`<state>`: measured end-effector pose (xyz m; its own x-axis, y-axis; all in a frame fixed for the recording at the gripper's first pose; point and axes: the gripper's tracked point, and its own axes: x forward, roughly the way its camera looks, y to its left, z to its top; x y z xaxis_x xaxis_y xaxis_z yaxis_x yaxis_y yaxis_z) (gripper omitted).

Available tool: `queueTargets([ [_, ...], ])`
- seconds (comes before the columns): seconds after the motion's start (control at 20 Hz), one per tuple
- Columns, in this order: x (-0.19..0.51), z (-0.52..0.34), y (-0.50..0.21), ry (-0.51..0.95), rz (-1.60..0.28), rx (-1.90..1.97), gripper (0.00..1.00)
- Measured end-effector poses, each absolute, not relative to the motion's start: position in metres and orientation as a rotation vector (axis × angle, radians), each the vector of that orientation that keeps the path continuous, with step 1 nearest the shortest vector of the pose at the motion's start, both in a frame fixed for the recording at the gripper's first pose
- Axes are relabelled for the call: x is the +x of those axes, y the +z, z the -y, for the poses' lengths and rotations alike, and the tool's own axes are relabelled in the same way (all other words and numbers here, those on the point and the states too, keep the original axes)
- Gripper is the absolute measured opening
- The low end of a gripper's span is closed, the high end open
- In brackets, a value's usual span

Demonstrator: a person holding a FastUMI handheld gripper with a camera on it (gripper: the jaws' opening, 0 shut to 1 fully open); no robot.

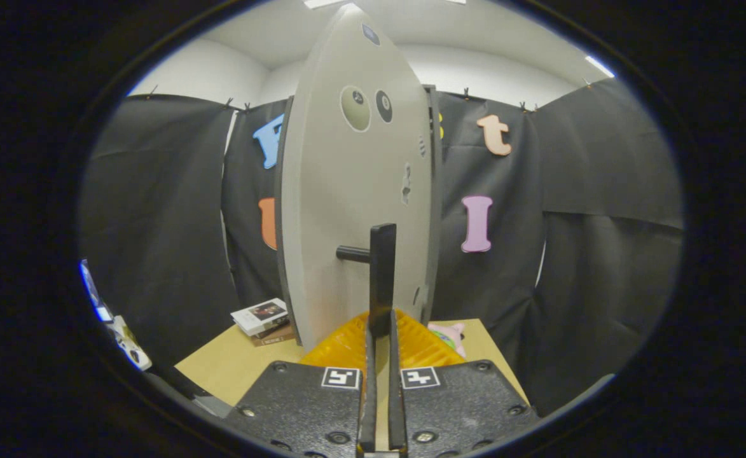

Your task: Open the shoe cabinet door, grab the shoes and put them into the shoe cabinet, then close the shoe cabinet door.

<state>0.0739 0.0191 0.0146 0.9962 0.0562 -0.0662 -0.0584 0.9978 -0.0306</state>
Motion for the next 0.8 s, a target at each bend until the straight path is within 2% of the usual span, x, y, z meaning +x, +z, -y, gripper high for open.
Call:
queueTargets([
  [0.15,0.064,0.032,0.014,0.049,-0.06,-0.036,0.04],
  [0.35,0.067,0.077,0.012,0.055,-0.05,-0.032,0.04],
  [0.5,0.067,0.066,0.011,0.146,-0.055,0.002,0.04],
  [0.8,0.061,0.074,0.006,0.126,-0.078,0.024,0.05],
])
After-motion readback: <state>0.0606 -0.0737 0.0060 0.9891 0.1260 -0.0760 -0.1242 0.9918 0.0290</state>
